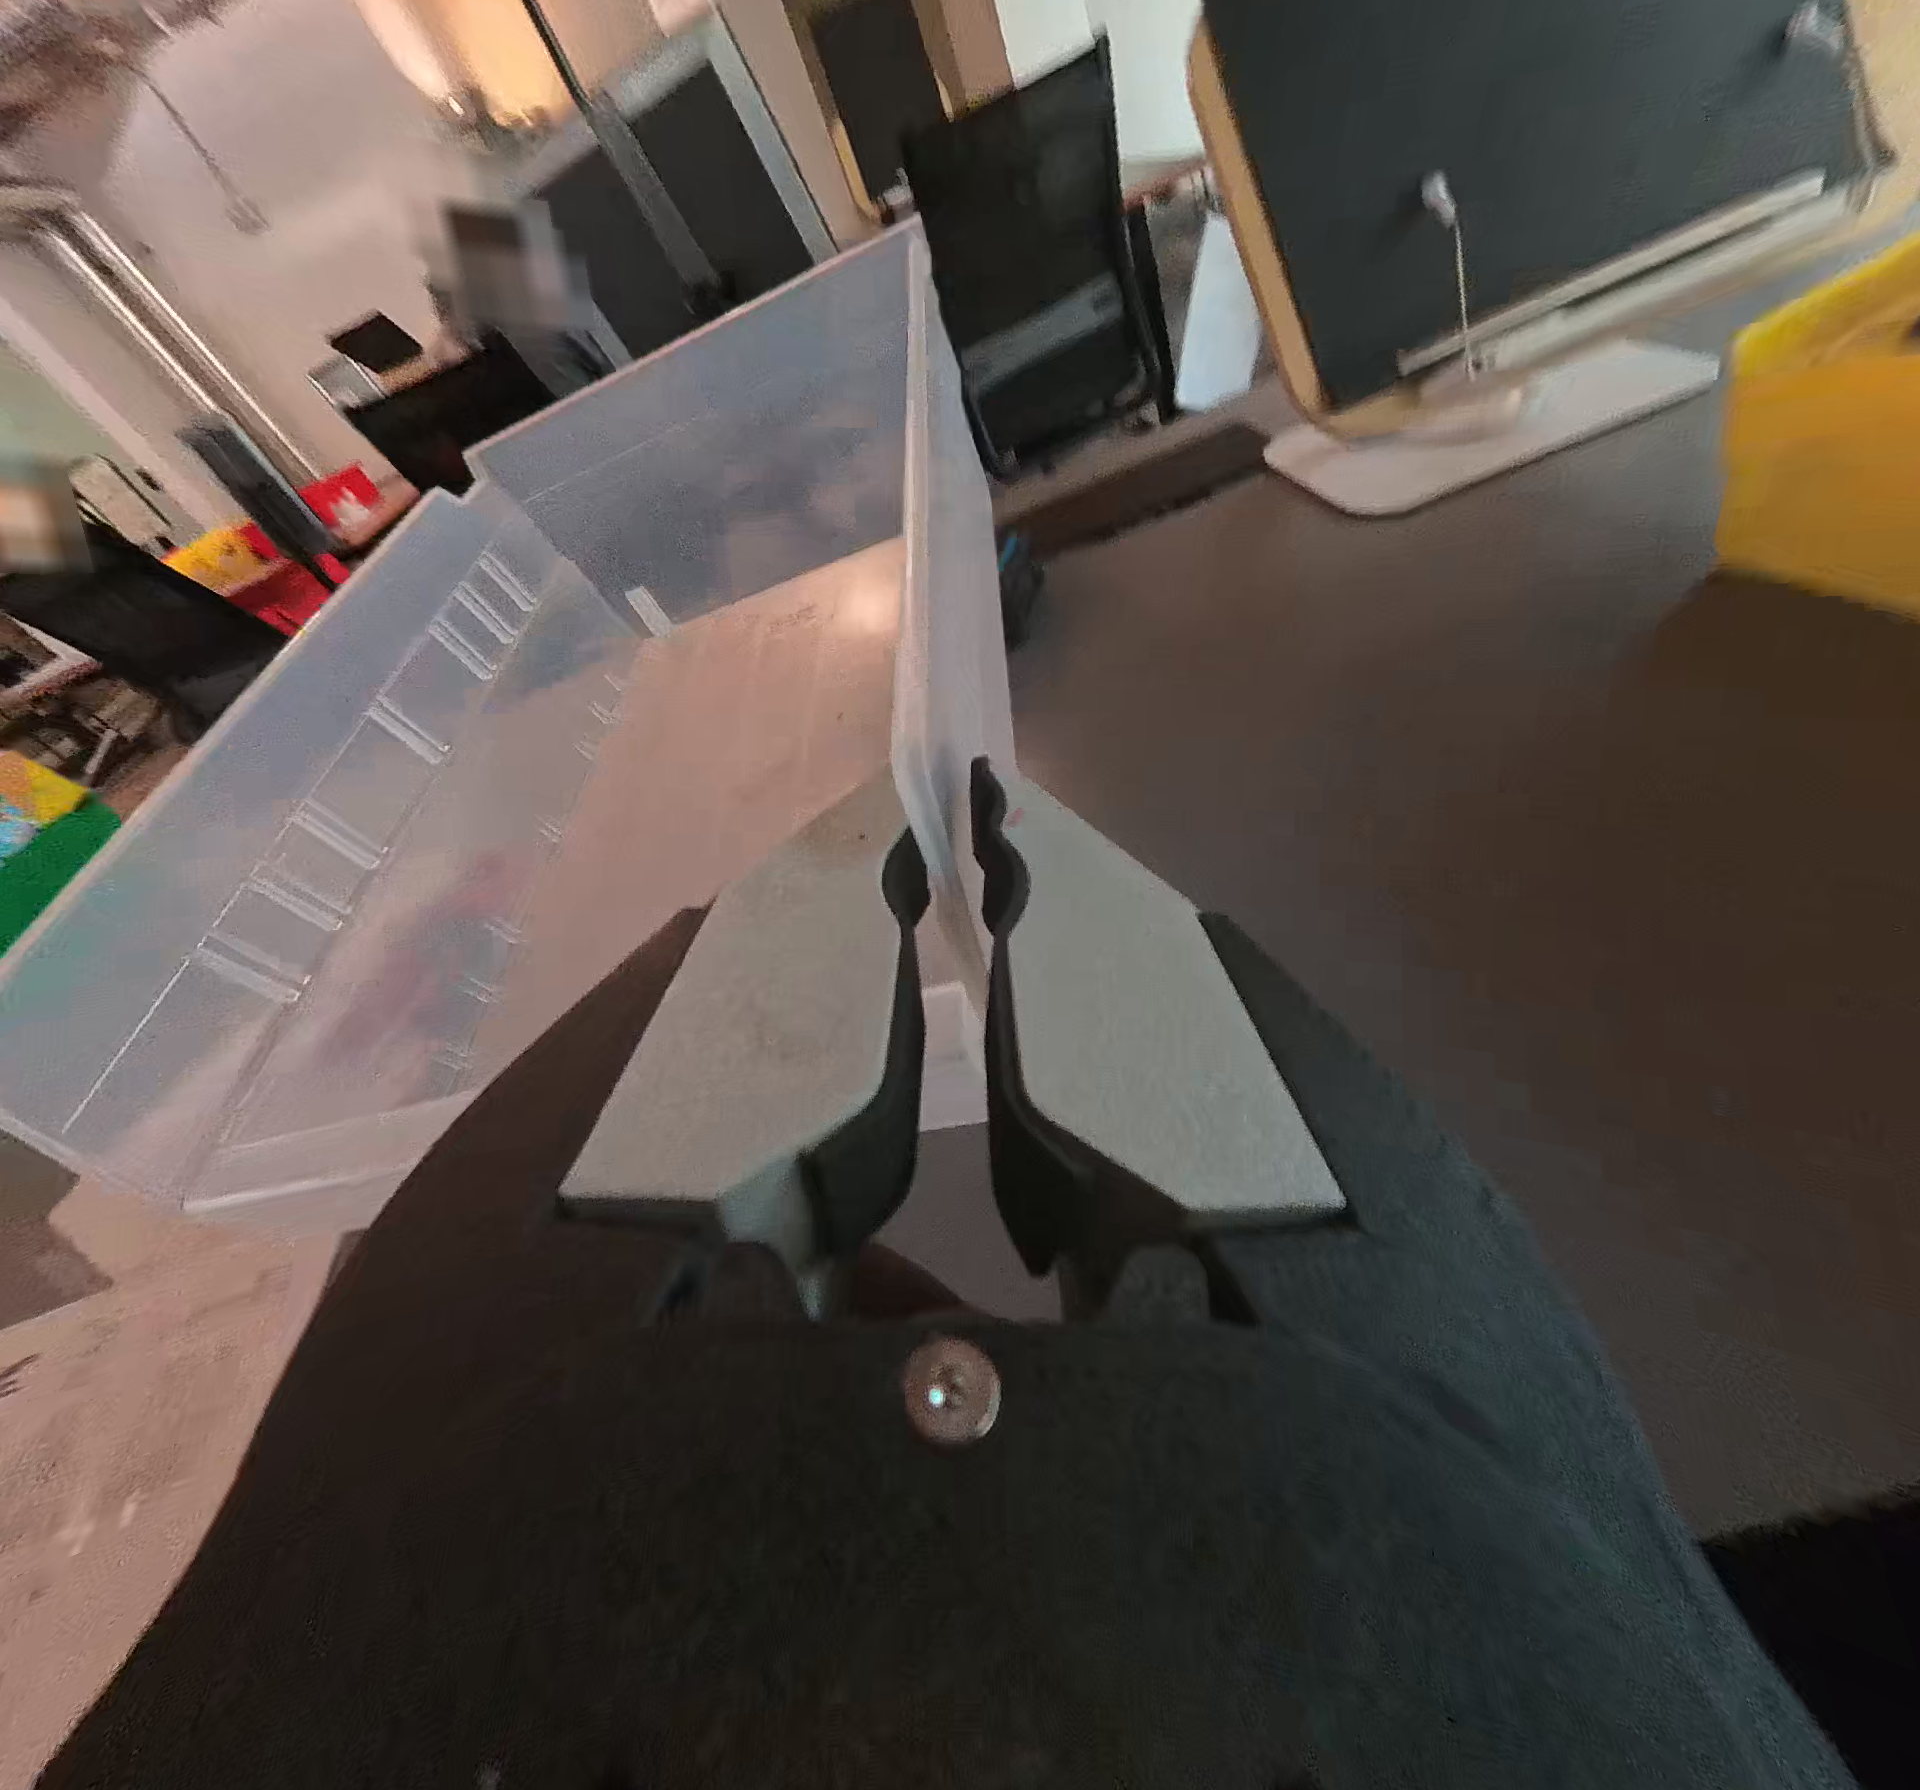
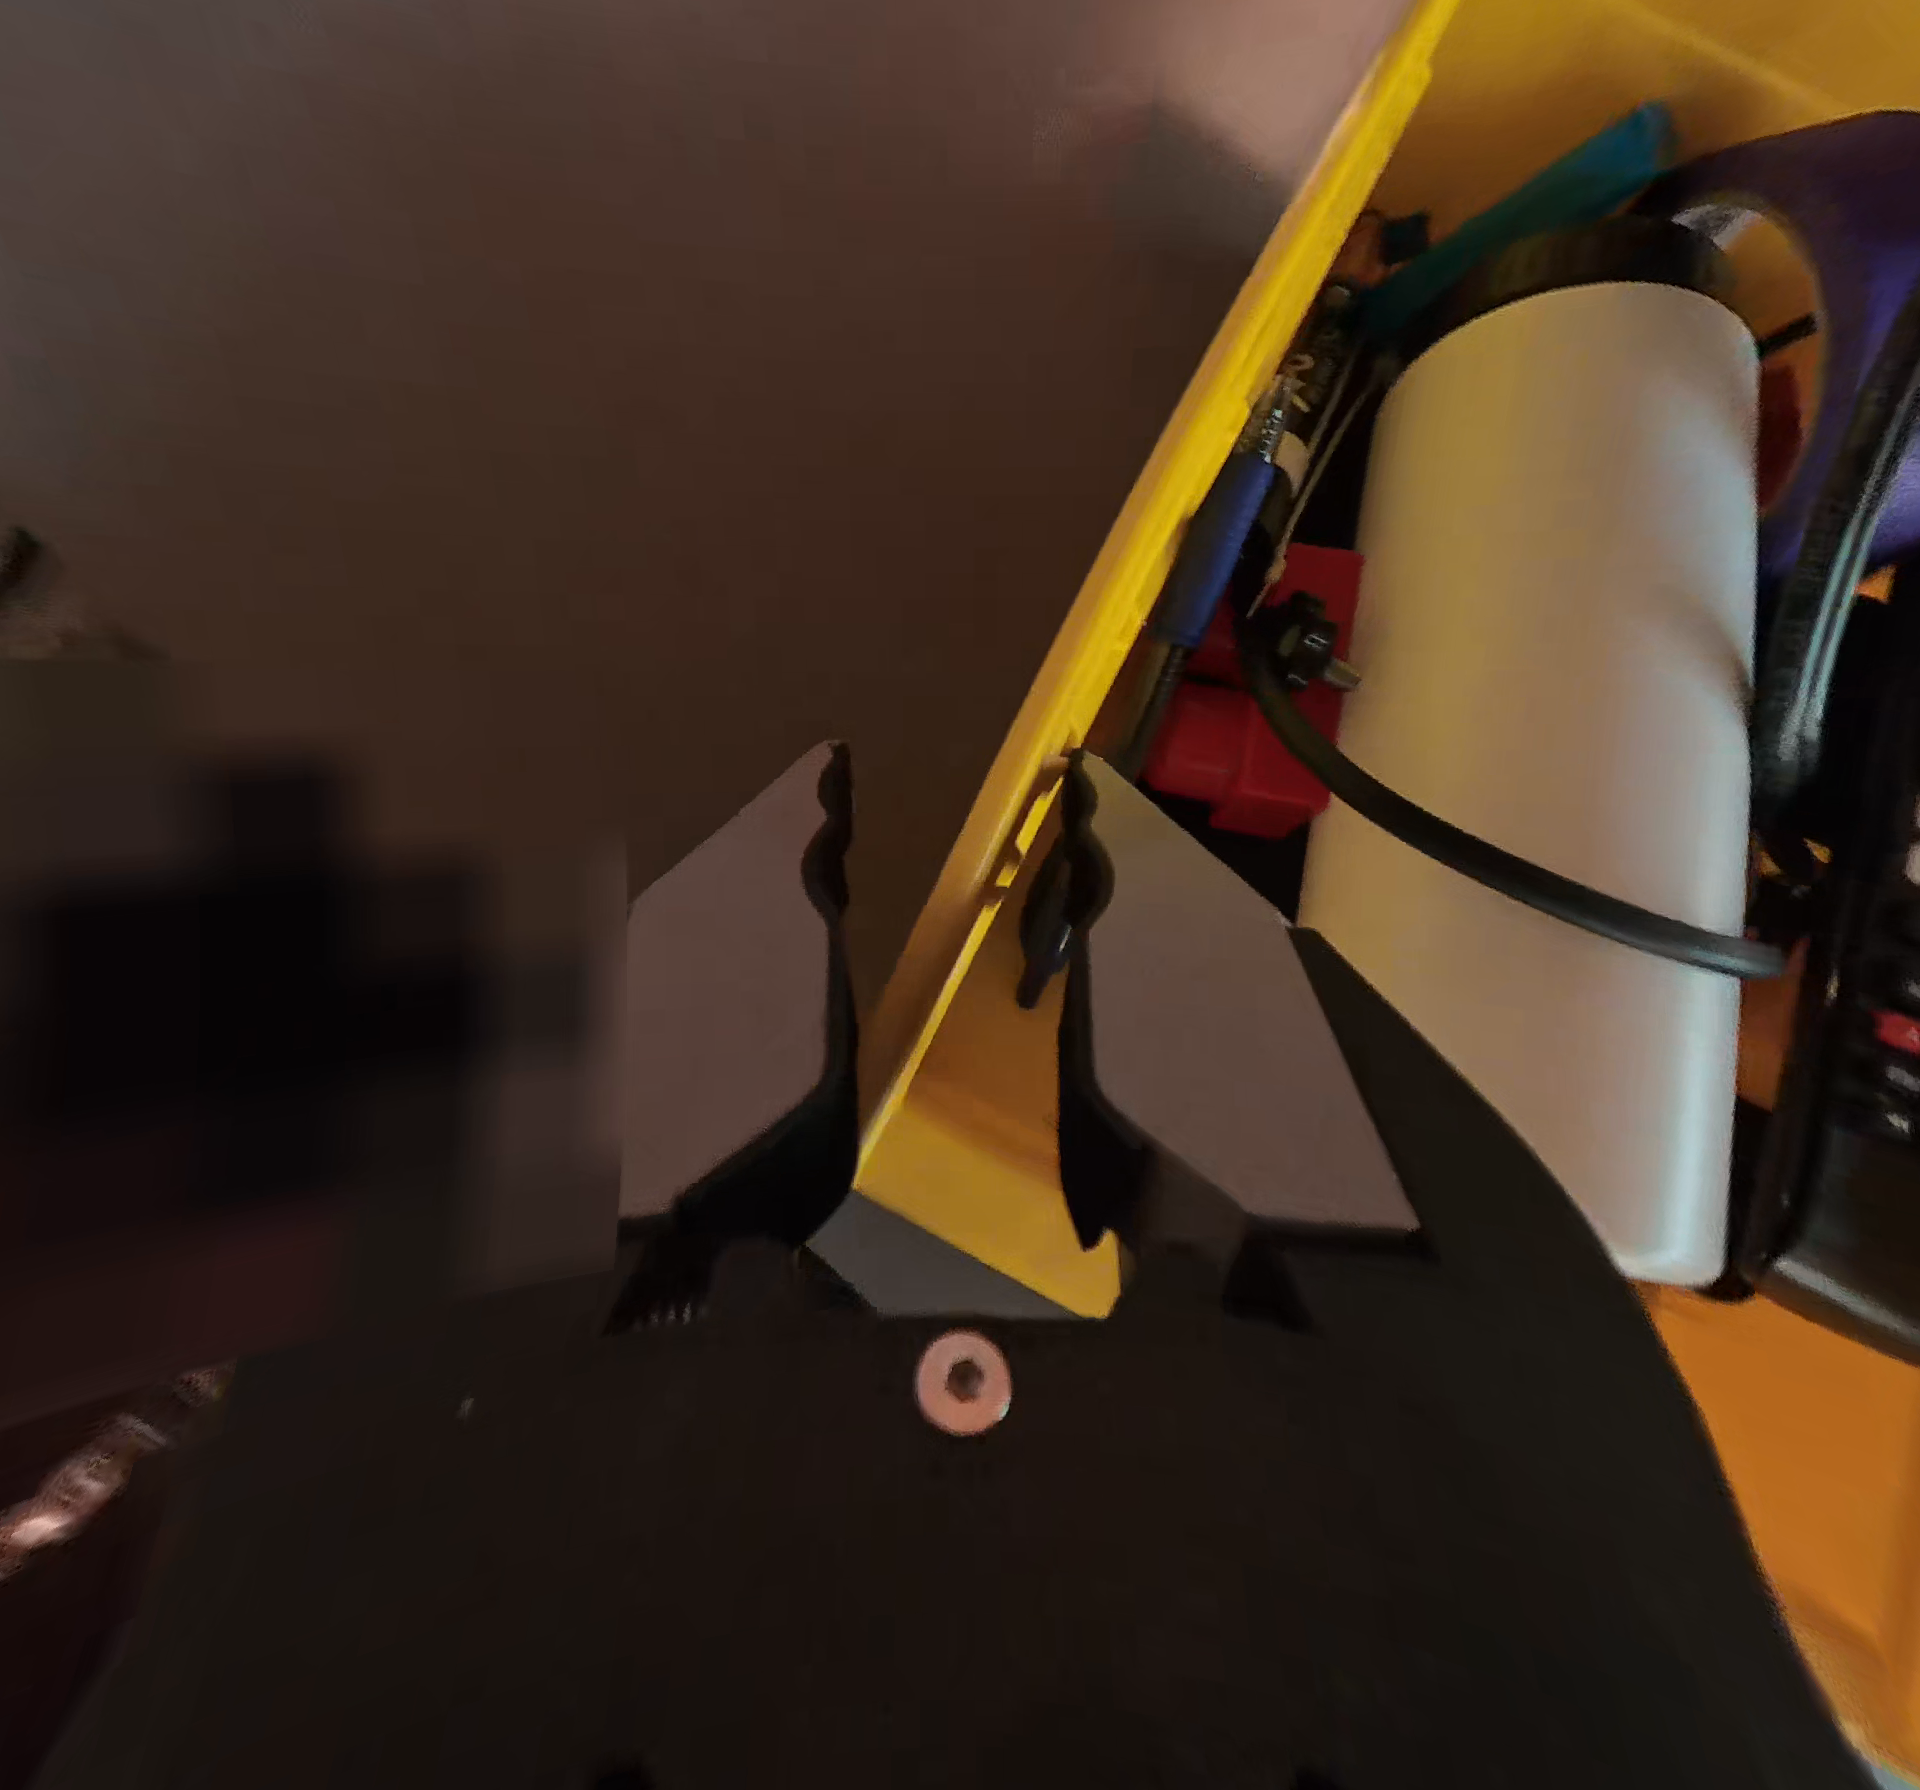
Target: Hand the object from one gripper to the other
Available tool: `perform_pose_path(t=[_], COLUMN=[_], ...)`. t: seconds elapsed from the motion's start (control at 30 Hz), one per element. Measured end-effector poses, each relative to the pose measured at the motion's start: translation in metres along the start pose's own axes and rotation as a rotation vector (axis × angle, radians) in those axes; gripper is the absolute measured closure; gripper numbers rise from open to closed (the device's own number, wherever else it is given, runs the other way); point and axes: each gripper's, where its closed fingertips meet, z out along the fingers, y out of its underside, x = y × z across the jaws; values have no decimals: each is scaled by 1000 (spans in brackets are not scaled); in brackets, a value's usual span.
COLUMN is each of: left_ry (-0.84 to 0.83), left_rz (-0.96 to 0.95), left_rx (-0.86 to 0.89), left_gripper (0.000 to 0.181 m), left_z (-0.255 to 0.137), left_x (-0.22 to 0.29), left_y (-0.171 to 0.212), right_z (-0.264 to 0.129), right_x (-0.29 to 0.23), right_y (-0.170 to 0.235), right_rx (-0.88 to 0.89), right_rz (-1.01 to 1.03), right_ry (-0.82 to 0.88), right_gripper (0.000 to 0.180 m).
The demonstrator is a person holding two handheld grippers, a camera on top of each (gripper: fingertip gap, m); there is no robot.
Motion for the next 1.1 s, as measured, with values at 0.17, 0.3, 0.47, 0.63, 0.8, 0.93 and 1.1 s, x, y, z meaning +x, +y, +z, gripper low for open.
perform_pose_path(t=[0.17, 0.3, 0.47, 0.63, 0.8, 0.93, 1.1], left_ry=[-82, -107, -97, 50, 332, 517, 590], left_rz=[27, 16, 8, 115, 174, 202, 200], left_rx=[89, 132, 180, 245, 322, 315, 179], left_gripper=[180, 180, 181, 180, 181, 179, 178], left_z=[-29, -37, -46, -50, -47, -37, 6], left_x=[-12, -18, -14, 55, 176, 275, 347], left_y=[-32, -43, -61, -91, -122, -120, -81], right_z=[64, 117, 82, -11, -71, -118, -166], right_x=[-112, -183, -214, -155, -11, 75, 114], right_y=[-83, -157, -222, -209, -145, -95, -64], right_rx=[64, 124, 235, 436, 490, 494, 606], right_rz=[-28, -42, 12, -53, -1, 135, 203], right_ry=[-211, -234, -287, -385, -109, 38, 100], right_gripper=[113, 111, 121, 113, 120, 122, 124])
